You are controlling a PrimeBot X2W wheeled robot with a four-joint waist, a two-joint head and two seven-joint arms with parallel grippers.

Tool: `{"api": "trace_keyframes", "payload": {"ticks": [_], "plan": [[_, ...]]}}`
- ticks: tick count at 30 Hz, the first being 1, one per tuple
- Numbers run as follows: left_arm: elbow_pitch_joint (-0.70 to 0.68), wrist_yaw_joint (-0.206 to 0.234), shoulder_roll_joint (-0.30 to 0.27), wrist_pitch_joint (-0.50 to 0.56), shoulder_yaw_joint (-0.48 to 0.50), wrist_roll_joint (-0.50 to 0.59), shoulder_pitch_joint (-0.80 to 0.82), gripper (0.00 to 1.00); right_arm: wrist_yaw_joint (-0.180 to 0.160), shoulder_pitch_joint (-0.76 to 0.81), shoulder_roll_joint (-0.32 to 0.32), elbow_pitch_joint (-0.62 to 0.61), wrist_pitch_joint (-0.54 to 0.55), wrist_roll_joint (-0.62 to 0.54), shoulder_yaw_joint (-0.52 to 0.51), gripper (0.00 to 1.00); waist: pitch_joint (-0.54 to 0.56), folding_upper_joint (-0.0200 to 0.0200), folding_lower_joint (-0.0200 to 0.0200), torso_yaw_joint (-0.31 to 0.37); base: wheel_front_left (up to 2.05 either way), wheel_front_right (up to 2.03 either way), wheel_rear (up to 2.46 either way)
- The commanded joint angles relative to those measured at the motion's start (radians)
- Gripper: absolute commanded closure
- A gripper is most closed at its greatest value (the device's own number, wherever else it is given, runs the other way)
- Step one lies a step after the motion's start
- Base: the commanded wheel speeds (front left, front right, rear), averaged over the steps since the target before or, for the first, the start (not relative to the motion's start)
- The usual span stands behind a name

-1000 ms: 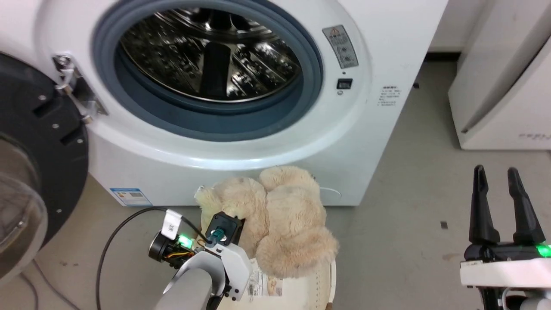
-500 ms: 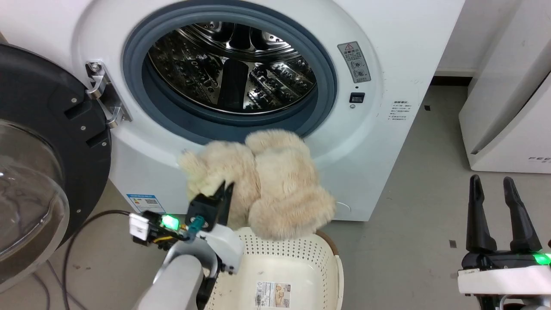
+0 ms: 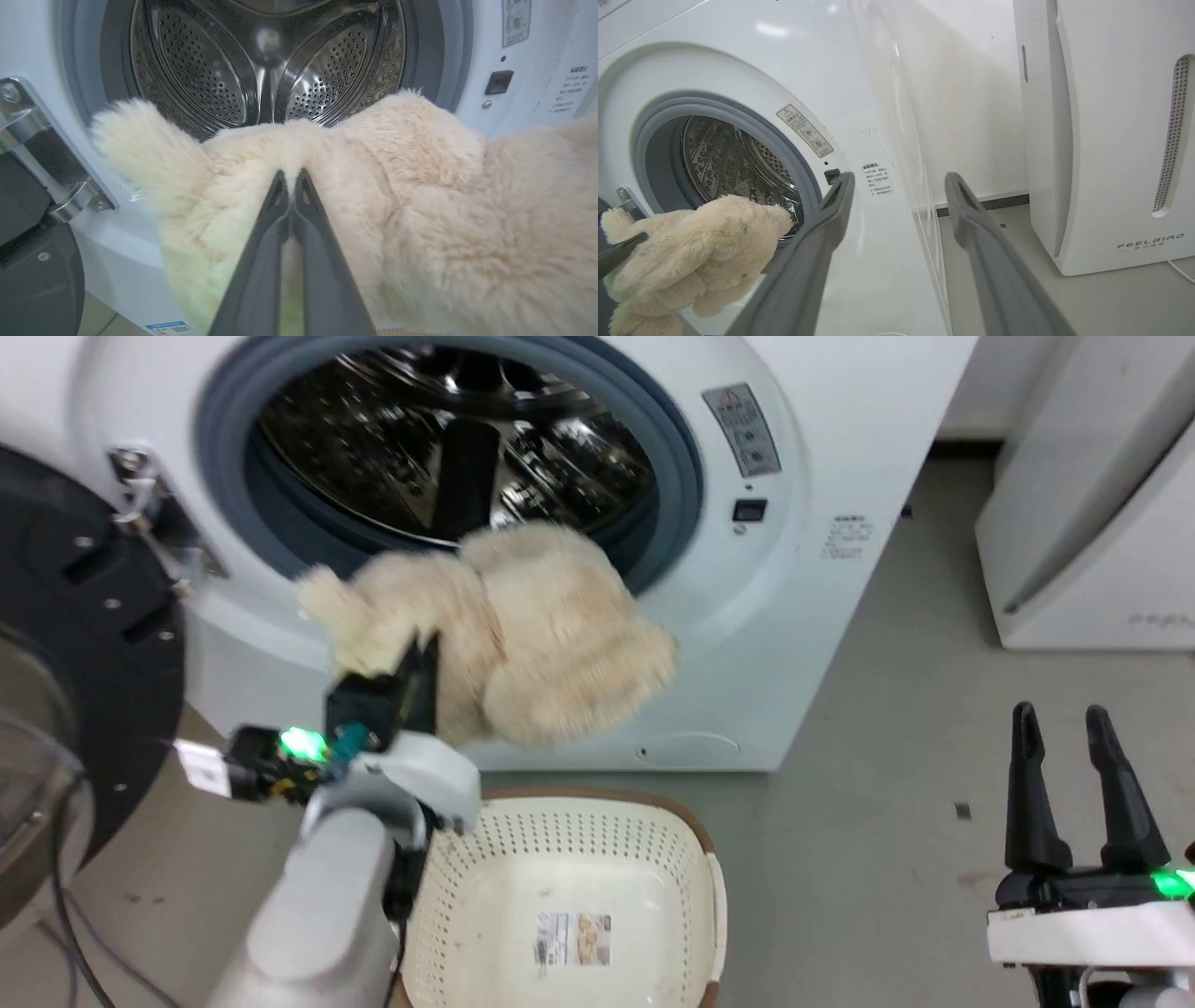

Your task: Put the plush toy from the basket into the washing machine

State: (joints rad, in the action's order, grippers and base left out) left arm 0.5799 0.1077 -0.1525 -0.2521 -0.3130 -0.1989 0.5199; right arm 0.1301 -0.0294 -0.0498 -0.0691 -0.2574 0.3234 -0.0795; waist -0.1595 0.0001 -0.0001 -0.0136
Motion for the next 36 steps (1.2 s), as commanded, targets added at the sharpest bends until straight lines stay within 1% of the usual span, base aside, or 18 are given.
{"api": "trace_keyframes", "payload": {"ticks": [1, 6, 8, 11, 15, 16, 18, 25, 29, 36], "plan": [[0.002, 0.007, -0.009, -0.01, 0.025, -0.009, 0.044, 1.0, 0.001, -0.029, 0.0, -0.007, -0.004, -0.006, 0.001, 0.0, -0.046, -0.0001, 0.0001, 0.032, 0.0, 0.0, 0.0], [0.033, 0.011, -0.022, -0.01, 0.091, -0.019, 0.13, 1.0, 0.001, -0.068, 0.0, -0.015, -0.004, -0.006, 0.001, 0.0, -0.13, -0.0001, 0.0001, 0.073, 0.0, 0.0, 0.0], [0.038, 0.01, -0.026, -0.01, 0.101, -0.017, 0.148, 1.0, 0.001, -0.077, 0.0, -0.016, -0.004, -0.005, 0.0, 0.0, -0.145, -0.0001, 0.0001, 0.08, 0.0, 0.0, 0.0], [0.055, 0.003, -0.039, -0.01, 0.128, -0.011, 0.204, 1.0, 0.001, -0.104, 0.0, -0.02, -0.004, 0.0, 0.0, 0.0, -0.195, -0.0001, 0.0001, 0.107, 0.0, 0.0, 0.0], [0.079, 0.0, -0.058, -0.01, 0.163, -0.004, 0.282, 1.0, 0.001, -0.142, 0.0, -0.024, -0.004, 0.012, 0.005, 0.0, -0.255, -0.0001, 0.0001, 0.141, 0.0, 0.0, 0.0], [0.098, -0.002, -0.072, -0.01, 0.184, 0.002, 0.334, 1.0, 0.001, -0.166, 0.0, -0.027, -0.004, 0.024, 0.013, 0.0, -0.295, -0.0001, 0.0001, 0.168, 0.0, 0.0, 0.0], [0.121, -0.007, -0.085, -0.01, 0.2, 0.003, 0.378, 1.0, 0.001, -0.181, 0.0, -0.031, -0.004, 0.032, 0.017, 0.0, -0.323, -0.0001, 0.0001, 0.186, 0.0, 0.0, 0.0], [0.158, -0.006, -0.128, -0.01, 0.245, 0.009, 0.533, 1.0, 0.001, -0.23, 0.0, -0.047, -0.004, 0.052, 0.016, 0.0, -0.425, -0.0001, 0.0001, 0.232, 0.0, 0.0, 0.0], [0.21, -0.022, -0.168, -0.01, 0.257, 0.016, 0.653, 1.0, 0.001, -0.252, 0.0, -0.052, -0.004, 0.063, 0.012, 0.0, -0.482, -0.0001, 0.0001, 0.256, 0.0, 0.0, 0.0], [0.273, -0.035, -0.21, -0.01, 0.256, 0.036, 0.817, 1.0, 0.001, -0.282, 0.0, -0.061, -0.004, 0.081, 0.021, 0.0, -0.572, -0.0001, 0.0001, 0.288, 0.0, 0.0, 0.0]]}}
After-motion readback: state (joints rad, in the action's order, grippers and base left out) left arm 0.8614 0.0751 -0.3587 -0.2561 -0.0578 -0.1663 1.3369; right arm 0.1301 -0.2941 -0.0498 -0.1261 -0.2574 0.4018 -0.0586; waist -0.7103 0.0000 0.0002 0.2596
